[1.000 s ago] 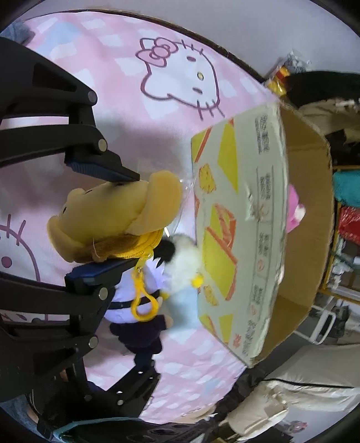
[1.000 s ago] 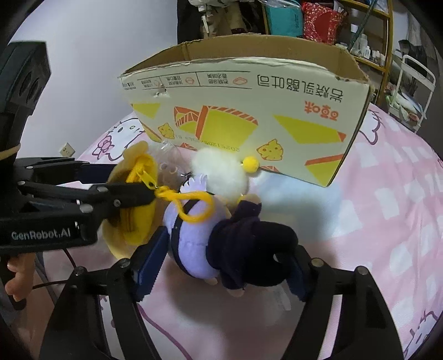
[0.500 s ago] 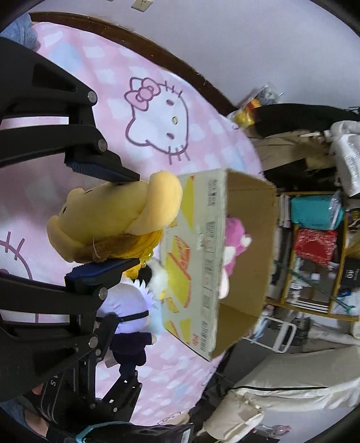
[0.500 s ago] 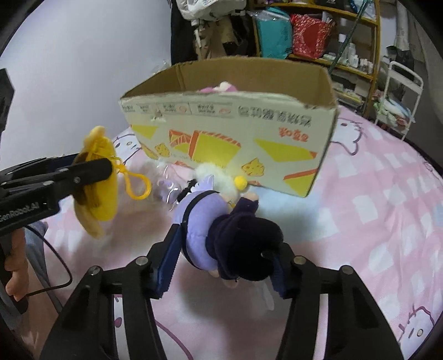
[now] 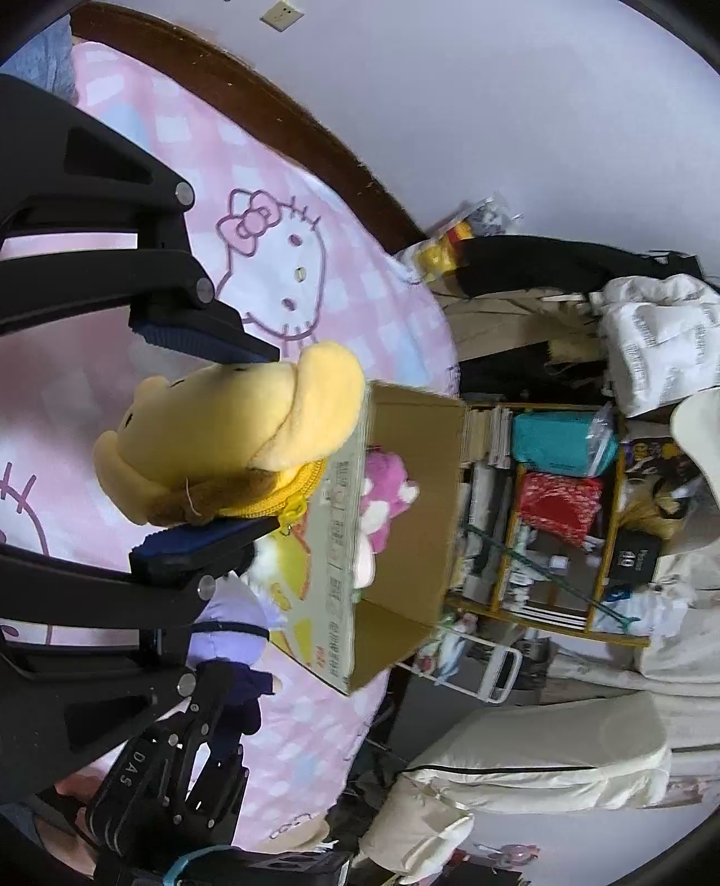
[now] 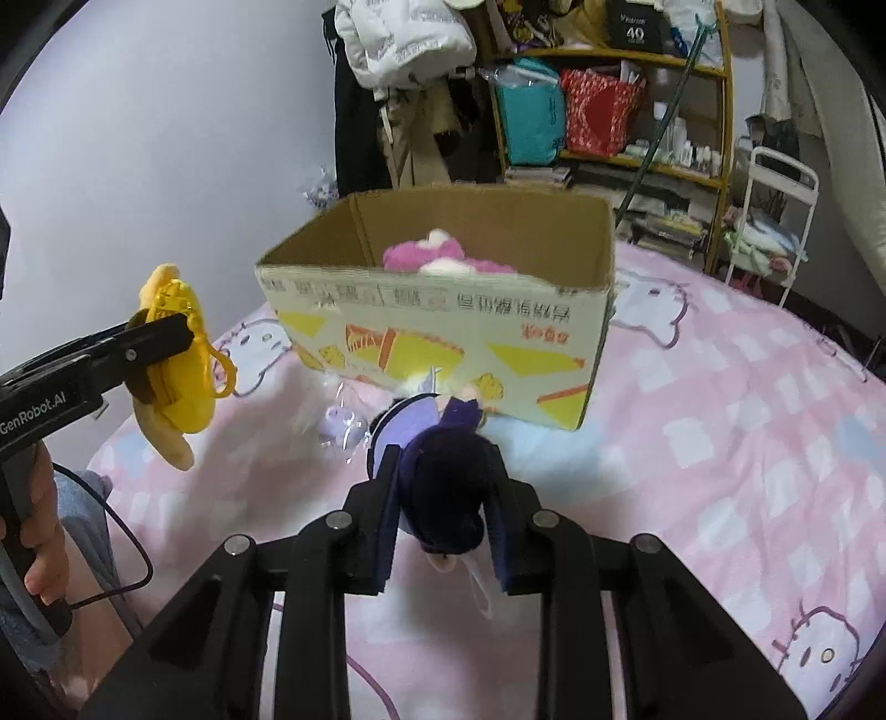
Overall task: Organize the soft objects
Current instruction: 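Lift the yellow dog plush over the box with the left tool while the right tool carries the purple doll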
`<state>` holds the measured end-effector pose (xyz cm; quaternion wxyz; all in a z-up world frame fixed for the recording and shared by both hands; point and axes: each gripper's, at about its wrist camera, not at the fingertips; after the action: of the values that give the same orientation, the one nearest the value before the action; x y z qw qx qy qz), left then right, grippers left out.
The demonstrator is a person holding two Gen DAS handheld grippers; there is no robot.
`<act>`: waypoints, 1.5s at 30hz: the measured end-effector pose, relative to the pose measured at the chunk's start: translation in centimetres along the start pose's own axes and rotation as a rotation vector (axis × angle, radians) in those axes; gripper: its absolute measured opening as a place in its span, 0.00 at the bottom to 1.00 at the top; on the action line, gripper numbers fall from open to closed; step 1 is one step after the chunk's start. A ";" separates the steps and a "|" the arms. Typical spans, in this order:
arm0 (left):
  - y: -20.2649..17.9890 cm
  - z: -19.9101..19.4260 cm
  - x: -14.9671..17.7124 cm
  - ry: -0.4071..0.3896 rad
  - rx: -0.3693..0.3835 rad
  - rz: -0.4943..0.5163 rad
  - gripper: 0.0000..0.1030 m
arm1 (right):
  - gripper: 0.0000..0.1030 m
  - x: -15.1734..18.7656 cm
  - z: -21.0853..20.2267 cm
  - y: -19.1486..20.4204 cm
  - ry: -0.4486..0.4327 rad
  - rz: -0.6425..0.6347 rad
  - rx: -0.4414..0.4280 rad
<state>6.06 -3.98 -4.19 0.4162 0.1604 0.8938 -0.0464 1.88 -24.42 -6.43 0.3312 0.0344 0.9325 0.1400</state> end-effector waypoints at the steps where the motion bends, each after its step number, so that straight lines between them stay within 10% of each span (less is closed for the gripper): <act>1: -0.1 -0.4 -0.1 -0.022 -0.016 0.007 0.49 | 0.28 -0.3 -0.5 -0.1 -0.015 0.005 -0.008; 26: -1.6 -8.2 -6.8 -0.463 -0.151 0.112 0.49 | 0.28 -9.2 -10.4 -0.4 -0.441 -0.029 -0.021; 45: -2.6 -1.7 -10.5 -0.471 -0.093 0.160 0.49 | 0.28 -13.9 -7.7 -0.3 -0.521 -0.064 -0.059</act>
<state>10.29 -8.65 4.76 0.6223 0.1962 0.7577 -0.0082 7.87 -28.75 7.64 0.5653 0.0301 0.8119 0.1429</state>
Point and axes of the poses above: each gripper's, at about its wrist camera, not at the fingertips, and z roughly the way its jaws point, y to its left, x to its underside, and after that the axes turned 8 degrees about z, right-handed
